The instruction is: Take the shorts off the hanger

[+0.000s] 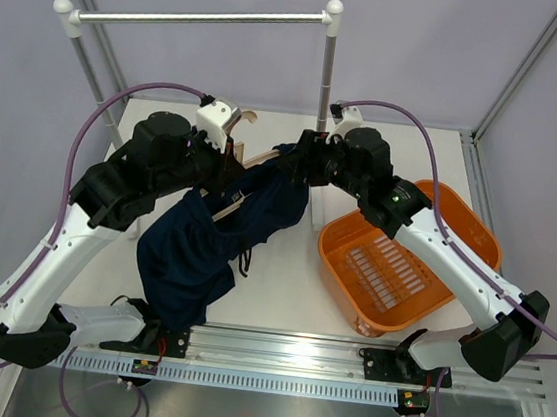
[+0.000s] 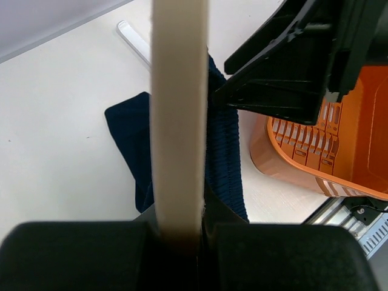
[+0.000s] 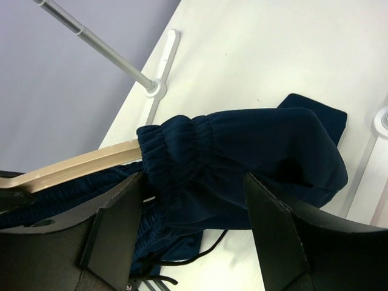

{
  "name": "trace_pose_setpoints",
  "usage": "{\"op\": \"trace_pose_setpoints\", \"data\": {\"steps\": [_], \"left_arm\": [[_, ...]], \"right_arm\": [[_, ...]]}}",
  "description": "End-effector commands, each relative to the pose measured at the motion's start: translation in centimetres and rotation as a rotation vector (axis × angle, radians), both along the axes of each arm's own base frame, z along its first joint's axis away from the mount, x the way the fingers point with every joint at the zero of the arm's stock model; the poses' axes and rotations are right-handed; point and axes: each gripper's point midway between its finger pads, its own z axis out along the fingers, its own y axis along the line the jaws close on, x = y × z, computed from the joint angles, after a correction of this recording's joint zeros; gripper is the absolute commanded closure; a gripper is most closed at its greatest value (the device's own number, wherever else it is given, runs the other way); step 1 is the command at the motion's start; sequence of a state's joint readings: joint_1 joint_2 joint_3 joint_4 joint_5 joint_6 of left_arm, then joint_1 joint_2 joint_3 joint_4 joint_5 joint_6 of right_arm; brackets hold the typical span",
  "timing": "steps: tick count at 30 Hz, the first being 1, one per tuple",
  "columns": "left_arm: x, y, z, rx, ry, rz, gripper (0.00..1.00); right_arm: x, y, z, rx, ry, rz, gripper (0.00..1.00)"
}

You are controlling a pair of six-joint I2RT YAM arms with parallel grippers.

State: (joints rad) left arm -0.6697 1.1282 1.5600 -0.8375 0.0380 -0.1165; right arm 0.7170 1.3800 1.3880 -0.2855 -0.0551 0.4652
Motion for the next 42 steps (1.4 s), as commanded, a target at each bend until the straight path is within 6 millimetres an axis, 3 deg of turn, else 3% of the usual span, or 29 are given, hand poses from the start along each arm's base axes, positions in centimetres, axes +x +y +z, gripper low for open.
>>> {"op": "trace_pose_setpoints", "data": {"steps": [1,4,8,12,16,22,29,42], "left_arm": [[-0.5,-0.4,2.7,-0.065,-0.082,-0.035,1.0],[-0.6,-0.4,2.9,-0.068,-0.085,-0.04,1.0],[-0.7,-0.4,2.9,-0.066,-0.082,-0.046,1.0],[-1.0,-0.4,2.8,-0.061,-0.073,-0.056,1.0],[-1.3,-0.3,2.9,-0.059,-0.071,-0.061,1.0],[-1.9,0.0,2.6,-0.044,-0.061,-0.076,1.0],[-3.0,0.9,2.6,-0.001,-0.054,-0.084,1.0],[-5.1,1.2,3.3,-0.001,-0.056,-0.15,1.0]], "right_arm": [[0.6,0.5,1.7,-0.001,-0.041,-0.021,0.27],[0.8,0.6,1.5,-0.006,-0.034,-0.026,0.32],[1.4,0.2,1.8,-0.011,-0.046,-0.064,0.48],[1.7,0.3,2.1,-0.02,-0.054,-0.072,0.77],[2.1,0.4,2.2,-0.023,-0.053,-0.082,0.92],[3.0,-0.5,2.3,-0.061,-0.048,-0.148,1.0],[4.5,-3.4,2.8,-0.157,-0.081,-0.294,1.0],[8.3,-8.2,0.6,-0.251,-0.026,-0.436,1.0]]}}
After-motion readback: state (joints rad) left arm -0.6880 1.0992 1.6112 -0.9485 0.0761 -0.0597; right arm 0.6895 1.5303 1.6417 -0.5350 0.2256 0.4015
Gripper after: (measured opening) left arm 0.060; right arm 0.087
